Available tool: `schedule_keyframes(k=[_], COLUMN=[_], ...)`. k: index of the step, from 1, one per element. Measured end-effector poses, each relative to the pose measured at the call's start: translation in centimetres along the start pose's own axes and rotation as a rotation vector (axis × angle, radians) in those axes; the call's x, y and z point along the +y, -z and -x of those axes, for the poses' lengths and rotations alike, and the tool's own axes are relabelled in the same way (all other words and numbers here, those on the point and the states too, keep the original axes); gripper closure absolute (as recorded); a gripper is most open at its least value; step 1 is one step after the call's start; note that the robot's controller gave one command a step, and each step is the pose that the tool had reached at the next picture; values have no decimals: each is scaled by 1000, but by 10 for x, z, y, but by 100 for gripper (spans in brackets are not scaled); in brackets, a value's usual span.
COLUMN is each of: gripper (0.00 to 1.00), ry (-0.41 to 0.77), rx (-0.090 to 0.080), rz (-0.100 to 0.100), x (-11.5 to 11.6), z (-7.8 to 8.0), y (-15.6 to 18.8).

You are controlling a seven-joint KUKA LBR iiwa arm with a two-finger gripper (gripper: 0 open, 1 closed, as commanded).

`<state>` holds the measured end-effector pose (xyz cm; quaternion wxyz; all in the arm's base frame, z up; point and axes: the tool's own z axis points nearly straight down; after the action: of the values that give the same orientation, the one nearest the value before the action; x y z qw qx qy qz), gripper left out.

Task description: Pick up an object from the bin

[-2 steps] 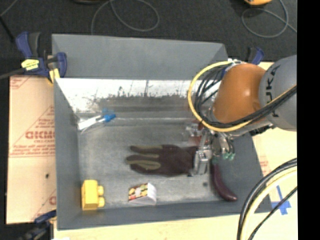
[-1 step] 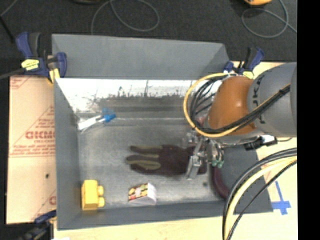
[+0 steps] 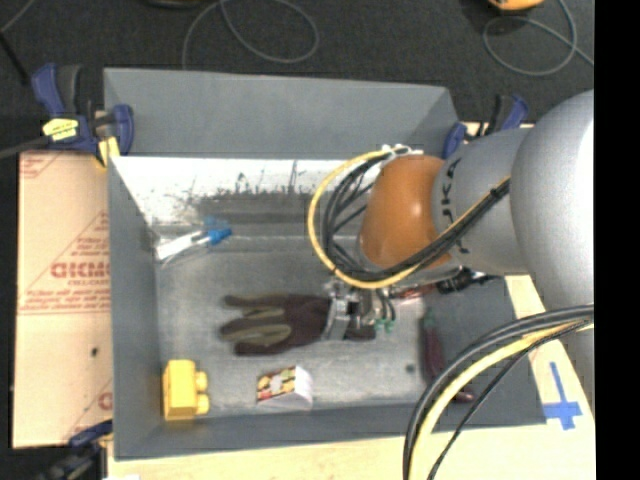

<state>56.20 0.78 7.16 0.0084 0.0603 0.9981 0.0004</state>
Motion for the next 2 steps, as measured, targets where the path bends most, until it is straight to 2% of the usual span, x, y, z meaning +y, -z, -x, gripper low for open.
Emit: schedule_keyframes(k=[2], gripper=[100], ry=[1], rx=[3], rz=[-1], x=[0], z=[-1], y=[3])
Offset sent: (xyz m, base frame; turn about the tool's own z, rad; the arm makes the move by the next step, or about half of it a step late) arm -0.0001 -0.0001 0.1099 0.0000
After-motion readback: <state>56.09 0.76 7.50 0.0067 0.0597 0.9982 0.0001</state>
